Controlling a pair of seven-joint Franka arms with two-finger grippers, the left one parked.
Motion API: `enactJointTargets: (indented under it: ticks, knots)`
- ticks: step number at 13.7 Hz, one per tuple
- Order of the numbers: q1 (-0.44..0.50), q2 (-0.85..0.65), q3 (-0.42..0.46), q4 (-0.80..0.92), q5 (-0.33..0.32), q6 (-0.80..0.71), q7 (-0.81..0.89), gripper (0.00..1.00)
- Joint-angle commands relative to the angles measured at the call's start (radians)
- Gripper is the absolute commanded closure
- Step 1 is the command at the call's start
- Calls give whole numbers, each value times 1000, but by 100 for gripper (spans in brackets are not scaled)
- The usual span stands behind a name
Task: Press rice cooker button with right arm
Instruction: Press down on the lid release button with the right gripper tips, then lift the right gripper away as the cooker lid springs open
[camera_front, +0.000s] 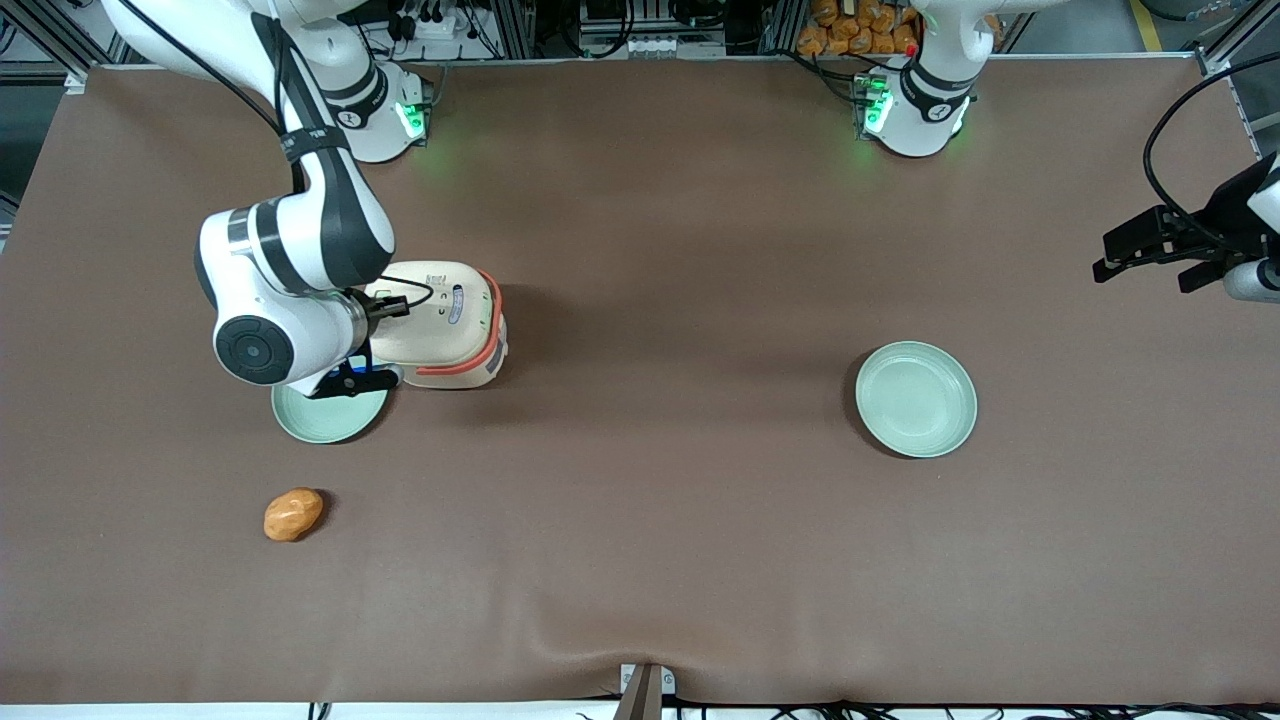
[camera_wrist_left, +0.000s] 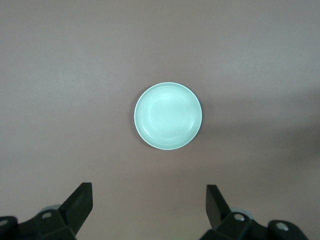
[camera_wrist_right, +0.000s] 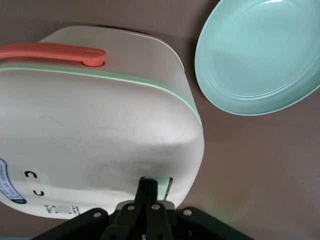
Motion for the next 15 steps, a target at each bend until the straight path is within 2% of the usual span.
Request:
enactJointTargets:
  ticks: [1,4,5,8,11,13,15]
  knots:
    - [-4,-5,-4,-41,0,42,1,100]
    - [-7,-35,-5,43,0,-2,8,100]
    - [-7,-41,-5,95,2,-33,11,89]
    - [-8,-84,-5,183,2,-52,4,44]
    - [-8,-124,-4,237,3,-53,4,22]
    - [-13,-155,-4,255,3,-53,1,0]
    - [-27,-202,-2,257,-1,-52,-1,0]
